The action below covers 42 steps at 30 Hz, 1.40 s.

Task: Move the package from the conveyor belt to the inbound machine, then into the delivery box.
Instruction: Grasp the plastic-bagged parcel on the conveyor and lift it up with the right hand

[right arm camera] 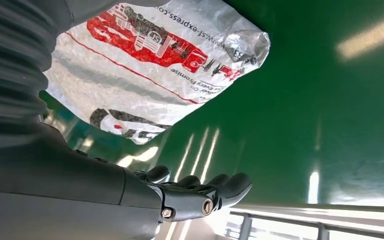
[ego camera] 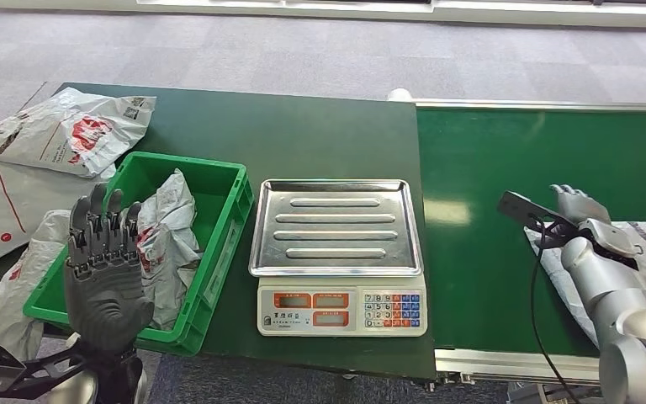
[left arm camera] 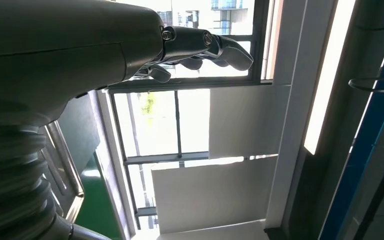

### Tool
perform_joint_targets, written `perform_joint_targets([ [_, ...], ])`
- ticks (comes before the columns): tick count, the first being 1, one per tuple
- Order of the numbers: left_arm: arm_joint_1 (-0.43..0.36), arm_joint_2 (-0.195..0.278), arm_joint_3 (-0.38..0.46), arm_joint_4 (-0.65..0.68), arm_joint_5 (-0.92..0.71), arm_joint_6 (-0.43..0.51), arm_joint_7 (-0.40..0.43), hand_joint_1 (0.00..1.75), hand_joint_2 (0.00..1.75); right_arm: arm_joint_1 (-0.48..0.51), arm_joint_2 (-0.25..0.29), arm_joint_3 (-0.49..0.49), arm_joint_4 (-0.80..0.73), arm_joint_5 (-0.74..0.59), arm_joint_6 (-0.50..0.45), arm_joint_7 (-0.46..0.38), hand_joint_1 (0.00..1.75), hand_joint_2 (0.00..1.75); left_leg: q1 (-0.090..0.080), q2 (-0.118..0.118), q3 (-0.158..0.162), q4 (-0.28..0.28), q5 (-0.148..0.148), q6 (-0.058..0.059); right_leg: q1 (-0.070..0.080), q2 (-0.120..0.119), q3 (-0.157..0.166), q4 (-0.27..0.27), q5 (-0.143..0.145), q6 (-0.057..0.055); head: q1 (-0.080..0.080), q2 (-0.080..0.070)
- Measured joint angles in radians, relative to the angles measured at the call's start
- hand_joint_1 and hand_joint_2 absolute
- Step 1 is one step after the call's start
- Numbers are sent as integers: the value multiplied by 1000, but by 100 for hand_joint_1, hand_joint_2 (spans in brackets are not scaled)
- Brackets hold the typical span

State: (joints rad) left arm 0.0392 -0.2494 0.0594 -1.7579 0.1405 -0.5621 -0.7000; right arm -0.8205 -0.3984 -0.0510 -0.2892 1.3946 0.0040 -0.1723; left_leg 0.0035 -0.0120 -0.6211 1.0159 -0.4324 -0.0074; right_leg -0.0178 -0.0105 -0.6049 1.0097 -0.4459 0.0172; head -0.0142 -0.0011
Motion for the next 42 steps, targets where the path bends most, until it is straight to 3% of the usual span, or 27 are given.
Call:
perform_joint_targets([
  [5, 9, 10, 2, 4, -27, 12, 0, 0, 175, 2, -1, 9, 0, 14, 93, -113, 0, 175, 0, 0, 0, 0, 0, 0, 0, 0, 0, 0, 0, 0, 0, 0],
  [10, 18, 18, 5, 0, -34, 19, 0, 0, 175, 1, -1, 28, 0, 43, 174, -128, 0, 175, 0, 0, 0, 0, 0, 0, 0, -1, 0, 0, 0, 0, 0, 0],
  [12, 19, 20, 6, -4, -40, 22, -1, 0, 175, -3, 0, 44, 1, 67, 233, -89, 0, 175, 0, 0, 0, 0, 0, 0, 0, -1, 0, 0, 0, 0, 0, 0],
  [17, 17, 22, 7, -16, -48, 47, -1, 0, 175, -34, 2, 94, 5, 120, 348, 130, 0, 175, 0, 0, 0, 0, 0, 0, 0, 0, 0, 0, 0, 0, 0, 0],
  [28, 18, 24, 7, -39, -64, 72, -1, 0, 175, -64, 2, 130, 16, 165, 451, 353, 0, 175, 0, 0, 0, 0, 0, 0, 0, 0, 0, 0, 0, 0, 0, 0],
  [31, 18, 24, 7, -44, -69, 73, -2, 0, 175, -65, 2, 131, 19, 160, 471, 351, 0, 175, 0, 0, 0, 0, 0, 0, 0, 0, 0, 0, 0, 0, 0, 0],
  [42, 19, 24, 7, -59, -78, 70, -2, 0, 175, -63, 5, 137, 26, 148, 505, 205, 0, 175, 0, 0, 0, 0, 0, 0, 0, 0, 0, 0, 0, 0, 0, 0],
])
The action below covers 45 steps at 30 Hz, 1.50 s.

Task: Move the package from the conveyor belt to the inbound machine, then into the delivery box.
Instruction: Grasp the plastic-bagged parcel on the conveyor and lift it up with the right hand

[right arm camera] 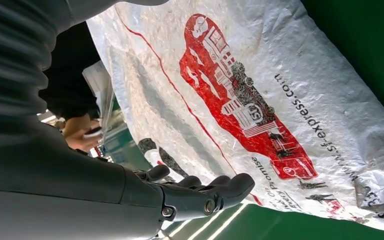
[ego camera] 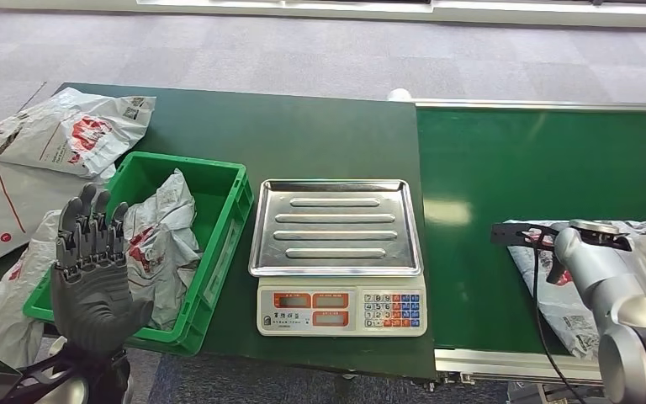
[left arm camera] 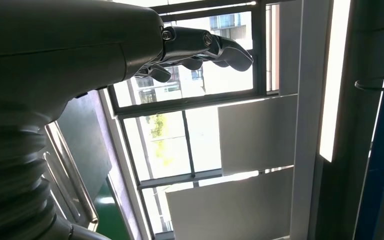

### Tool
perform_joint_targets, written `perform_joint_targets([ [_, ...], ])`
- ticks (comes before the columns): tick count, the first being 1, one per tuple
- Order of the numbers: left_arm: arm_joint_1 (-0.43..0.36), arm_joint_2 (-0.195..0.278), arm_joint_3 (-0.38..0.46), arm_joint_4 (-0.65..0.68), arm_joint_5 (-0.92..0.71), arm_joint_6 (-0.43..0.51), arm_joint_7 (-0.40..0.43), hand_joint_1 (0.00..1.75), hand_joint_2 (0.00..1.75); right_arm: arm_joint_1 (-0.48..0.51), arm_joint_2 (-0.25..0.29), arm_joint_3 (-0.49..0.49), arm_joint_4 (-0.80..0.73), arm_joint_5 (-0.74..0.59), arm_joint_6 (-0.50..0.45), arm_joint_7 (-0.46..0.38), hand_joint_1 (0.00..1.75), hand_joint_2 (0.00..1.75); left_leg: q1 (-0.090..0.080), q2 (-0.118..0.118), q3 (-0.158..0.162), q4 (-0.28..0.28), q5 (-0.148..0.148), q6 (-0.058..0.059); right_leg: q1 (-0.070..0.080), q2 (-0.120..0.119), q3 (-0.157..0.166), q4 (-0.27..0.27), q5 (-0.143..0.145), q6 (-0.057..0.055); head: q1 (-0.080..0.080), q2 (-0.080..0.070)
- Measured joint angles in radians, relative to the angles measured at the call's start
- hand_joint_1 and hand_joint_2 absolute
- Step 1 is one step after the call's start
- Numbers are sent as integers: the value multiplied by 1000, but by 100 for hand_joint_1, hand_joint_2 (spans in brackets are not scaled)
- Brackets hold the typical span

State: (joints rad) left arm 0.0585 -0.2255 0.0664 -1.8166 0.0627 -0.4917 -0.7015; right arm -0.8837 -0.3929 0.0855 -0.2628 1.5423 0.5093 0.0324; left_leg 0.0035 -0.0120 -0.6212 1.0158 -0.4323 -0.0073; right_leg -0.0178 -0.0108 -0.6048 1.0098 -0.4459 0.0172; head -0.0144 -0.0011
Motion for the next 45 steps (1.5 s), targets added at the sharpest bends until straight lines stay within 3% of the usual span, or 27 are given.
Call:
perform_joint_targets([
  [9, 3, 1, 0, -18, 0, 0, 0, 0, 175, 0, 6, 22, 0, 11, 5, -93, 0, 175, 0, 0, 0, 0, 0, 0, 0, 0, 0, 0, 0, 0, 0, 0],
  [14, 8, 9, 0, -39, 1, 0, 0, 0, 175, 10, 12, 67, 0, 13, 21, -339, 0, 175, 0, 0, 0, 0, 0, 0, 0, 0, 0, 0, 0, 0, 0, 0],
  [18, 10, 15, 0, -51, 7, 0, 0, 0, 175, 36, 17, 105, -4, -5, 11, -406, 0, 175, 0, -2, 0, 0, 0, 0, 0, -2, 0, 0, 0, 0, 0, 0],
  [36, 7, 29, 12, -57, 11, 2, 0, 0, 175, 84, -10, 173, -20, -57, -17, -420, 0, 175, 0, -1, 0, 0, 0, 0, 0, -1, 0, 0, 0, 0, 0, 0],
  [38, 7, 30, 13, -58, 12, 6, 0, 0, 175, 88, -11, 177, -23, -60, -37, -373, 0, 175, 0, -1, 0, 0, 0, 0, 0, -1, 0, 0, 0, 0, 0, 0],
  [42, 8, 30, 14, -64, 10, 21, 0, 0, 175, 97, -13, 179, -27, -56, -98, -130, 0, 175, 0, -1, 0, 0, 0, 1, 0, -2, 0, 0, 0, 0, 0, 0],
  [45, 7, 30, 14, -65, 6, 24, 0, 0, 175, 106, -24, 184, -27, -72, -93, -117, 0, 175, 0, -1, 0, 0, -1, 1, 0, -1, 0, 0, 0, 0, 0, 0],
])
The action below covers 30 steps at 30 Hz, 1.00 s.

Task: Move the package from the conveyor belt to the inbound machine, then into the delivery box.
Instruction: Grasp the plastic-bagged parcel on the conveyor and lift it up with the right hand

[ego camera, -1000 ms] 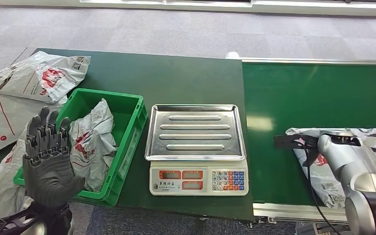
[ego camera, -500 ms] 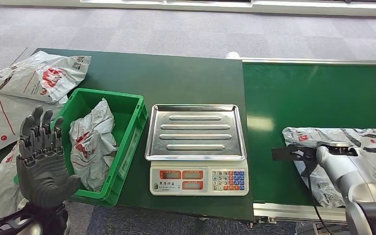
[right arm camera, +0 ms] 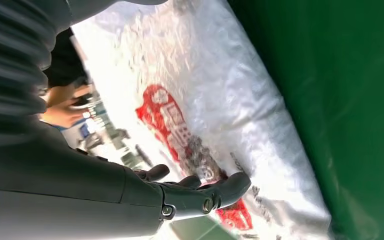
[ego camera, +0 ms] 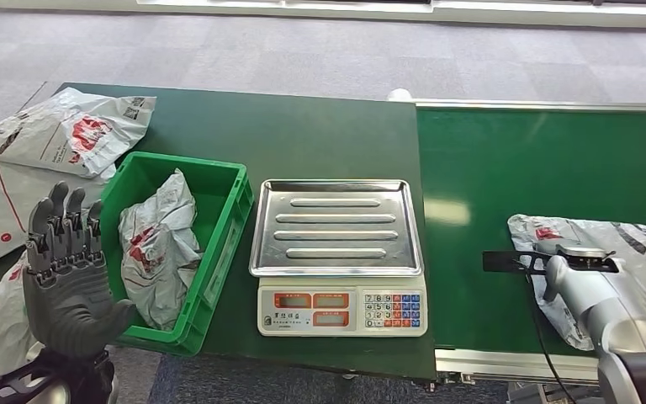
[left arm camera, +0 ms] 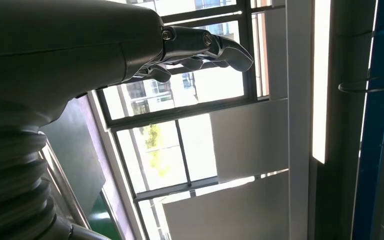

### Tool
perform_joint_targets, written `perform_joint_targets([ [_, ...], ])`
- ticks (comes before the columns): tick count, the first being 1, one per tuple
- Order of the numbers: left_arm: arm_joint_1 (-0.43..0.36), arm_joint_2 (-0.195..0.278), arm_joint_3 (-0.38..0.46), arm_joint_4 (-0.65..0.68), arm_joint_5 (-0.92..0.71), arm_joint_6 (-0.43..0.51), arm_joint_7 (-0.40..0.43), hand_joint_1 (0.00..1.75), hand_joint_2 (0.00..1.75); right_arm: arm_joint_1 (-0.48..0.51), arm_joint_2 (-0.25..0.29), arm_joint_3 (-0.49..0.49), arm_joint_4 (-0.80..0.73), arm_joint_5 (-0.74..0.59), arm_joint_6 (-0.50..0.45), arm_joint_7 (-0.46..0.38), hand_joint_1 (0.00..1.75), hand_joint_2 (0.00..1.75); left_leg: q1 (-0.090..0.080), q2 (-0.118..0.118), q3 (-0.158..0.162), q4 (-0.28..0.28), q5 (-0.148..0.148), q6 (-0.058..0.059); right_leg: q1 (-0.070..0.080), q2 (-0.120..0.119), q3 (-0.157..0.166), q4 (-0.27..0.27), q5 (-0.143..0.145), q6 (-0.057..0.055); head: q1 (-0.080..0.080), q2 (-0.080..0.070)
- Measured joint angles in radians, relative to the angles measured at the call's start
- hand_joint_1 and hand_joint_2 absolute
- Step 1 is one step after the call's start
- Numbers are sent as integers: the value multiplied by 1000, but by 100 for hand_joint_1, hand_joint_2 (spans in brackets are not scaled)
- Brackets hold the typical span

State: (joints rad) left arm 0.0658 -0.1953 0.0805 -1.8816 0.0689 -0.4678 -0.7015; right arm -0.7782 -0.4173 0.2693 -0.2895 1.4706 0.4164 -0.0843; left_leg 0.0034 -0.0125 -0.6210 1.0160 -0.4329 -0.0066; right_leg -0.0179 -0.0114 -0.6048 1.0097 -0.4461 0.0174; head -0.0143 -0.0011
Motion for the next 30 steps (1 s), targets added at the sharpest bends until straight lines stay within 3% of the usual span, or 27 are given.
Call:
perform_joint_targets([
  [3, -3, 0, 0, 1, 0, 3, 0, 0, 175, 12, -11, 6, 0, -20, 11, -54, 1, 175, 0, 0, 0, 0, 0, 0, 0, 0, 0, 0, 0, 0, 0, 0],
  [7, -6, 2, 0, 2, 1, 10, 0, 0, 175, 18, -21, 17, 0, -42, 15, -99, 175, 175, 0, 0, 0, 0, 0, 0, 0, 0, 0, 0, 0, 0, 0, 0],
  [17, -2, 5, 1, -11, 6, 13, 0, 0, 175, 21, -27, 64, -17, -91, 29, -230, 175, 175, 0, 0, 0, 0, 0, 0, 0, 0, 1, 0, 0, 0, 0, 0],
  [30, 5, 5, 16, -42, 2, 15, 0, 0, 175, 8, -26, 118, -35, -121, 8, -238, 175, 175, 0, 0, 0, 0, 0, 0, 0, -1, 1, 0, 0, 0, 0, 0],
])
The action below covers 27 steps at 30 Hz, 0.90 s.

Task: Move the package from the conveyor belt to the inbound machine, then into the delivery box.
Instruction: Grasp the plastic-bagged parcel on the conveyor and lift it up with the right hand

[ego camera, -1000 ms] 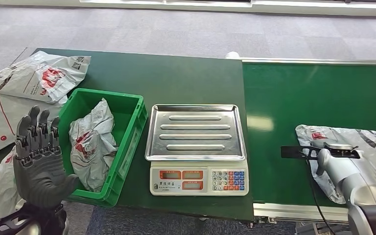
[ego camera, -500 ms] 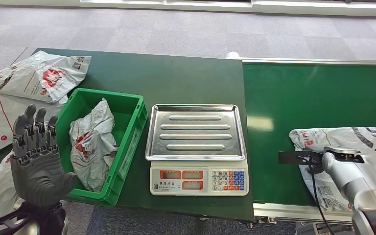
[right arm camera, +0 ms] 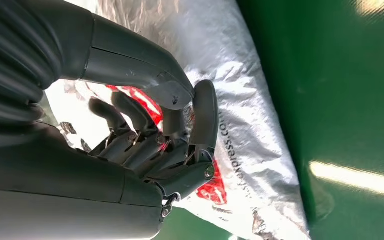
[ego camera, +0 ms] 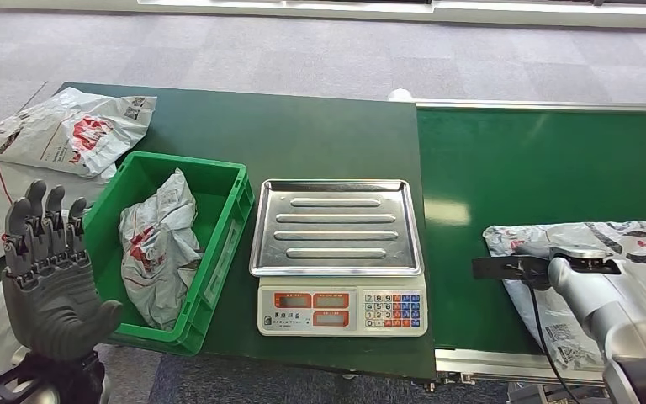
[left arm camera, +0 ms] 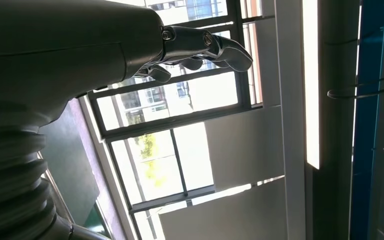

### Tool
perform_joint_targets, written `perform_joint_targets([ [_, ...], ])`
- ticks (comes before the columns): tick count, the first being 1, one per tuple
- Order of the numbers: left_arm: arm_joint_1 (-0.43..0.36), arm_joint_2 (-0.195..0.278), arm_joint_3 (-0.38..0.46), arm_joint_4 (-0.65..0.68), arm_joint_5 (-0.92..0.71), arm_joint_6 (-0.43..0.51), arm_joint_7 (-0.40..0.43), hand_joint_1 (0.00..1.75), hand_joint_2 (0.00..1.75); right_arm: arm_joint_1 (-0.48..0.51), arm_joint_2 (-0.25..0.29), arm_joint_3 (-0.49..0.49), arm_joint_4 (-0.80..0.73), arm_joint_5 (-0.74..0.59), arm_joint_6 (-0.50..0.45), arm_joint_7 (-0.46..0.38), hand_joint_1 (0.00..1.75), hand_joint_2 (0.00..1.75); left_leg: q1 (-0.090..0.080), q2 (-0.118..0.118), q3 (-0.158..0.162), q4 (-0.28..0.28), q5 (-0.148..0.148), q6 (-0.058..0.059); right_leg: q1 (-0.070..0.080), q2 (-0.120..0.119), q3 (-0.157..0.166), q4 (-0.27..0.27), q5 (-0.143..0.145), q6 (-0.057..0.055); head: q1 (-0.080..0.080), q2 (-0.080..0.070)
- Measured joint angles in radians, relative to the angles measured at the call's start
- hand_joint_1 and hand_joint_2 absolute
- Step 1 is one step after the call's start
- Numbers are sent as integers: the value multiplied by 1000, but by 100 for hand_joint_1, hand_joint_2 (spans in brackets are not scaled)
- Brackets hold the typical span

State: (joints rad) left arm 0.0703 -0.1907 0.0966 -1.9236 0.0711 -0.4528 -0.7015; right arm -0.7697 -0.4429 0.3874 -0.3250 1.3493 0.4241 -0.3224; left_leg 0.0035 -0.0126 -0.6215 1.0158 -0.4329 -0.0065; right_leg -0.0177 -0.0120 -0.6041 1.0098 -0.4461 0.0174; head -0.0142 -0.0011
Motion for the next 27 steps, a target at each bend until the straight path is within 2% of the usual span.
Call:
perform_joint_targets([
  [8, 13, 0, 4, -15, 0, 1, 0, 0, 175, -34, 10, 16, -3, -22, -136, 95, 175, 175, 0, 0, 0, 0, 0, 0, 0, 0, 0, 0, 0, 0, 0, 0],
  [9, 14, 0, 5, -16, 0, 1, 0, 0, 175, -36, 11, 16, -3, -23, -140, 97, 155, 175, 0, 0, 0, 0, 0, 0, 0, 0, 0, 0, 0, 0, 0, 0],
  [12, 15, 0, 6, -17, 0, 1, 0, 0, 175, -37, 12, 17, -5, -28, -160, 108, 24, 175, 0, 0, 0, 0, 0, 0, 0, 0, 0, 0, 0, 0, 0, 0],
  [13, 15, 0, 6, -17, 0, 1, 0, 0, 175, -38, 12, 17, -7, -27, -171, 123, 0, 175, 0, 0, 0, 0, 0, 0, 0, 0, 0, 0, 0, 0, 0, 0],
  [15, 15, 0, 7, -16, 0, 2, 0, 0, 175, -44, 10, 19, -10, -10, -181, 196, 0, 175, 0, 0, 0, 0, 0, 0, 0, 0, 0, 0, 0, 0, 0, 0],
  [19, 14, 0, 7, -11, 0, 16, 0, 0, 175, -69, -14, 31, -9, 41, -182, 472, 0, 175, 0, -1, 0, 0, 0, 0, 0, -1, -1, 0, 0, 0, 0, 0],
  [21, 12, -1, 7, -7, 0, 20, 0, 0, 175, -80, -33, 32, -4, 41, -192, 566, 0, 175, 0, 0, 0, 0, 0, 0, 0, 0, -1, 0, 0, 0, 0, 0],
  [24, 11, -3, 7, -4, 1, 23, 0, 0, 175, -83, -58, 32, 7, 34, -188, 630, 0, 175, 0, 0, 1, 0, 0, 0, 0, 1, -1, 0, 0, 0, 0, 0],
  [27, 11, -5, 7, -4, 1, 23, 0, 0, 175, -80, -72, 32, 17, 32, -179, 652, 0, 175, 0, 1, 1, 0, 0, 0, 0, 2, -1, 0, 0, 0, 0, 0],
])
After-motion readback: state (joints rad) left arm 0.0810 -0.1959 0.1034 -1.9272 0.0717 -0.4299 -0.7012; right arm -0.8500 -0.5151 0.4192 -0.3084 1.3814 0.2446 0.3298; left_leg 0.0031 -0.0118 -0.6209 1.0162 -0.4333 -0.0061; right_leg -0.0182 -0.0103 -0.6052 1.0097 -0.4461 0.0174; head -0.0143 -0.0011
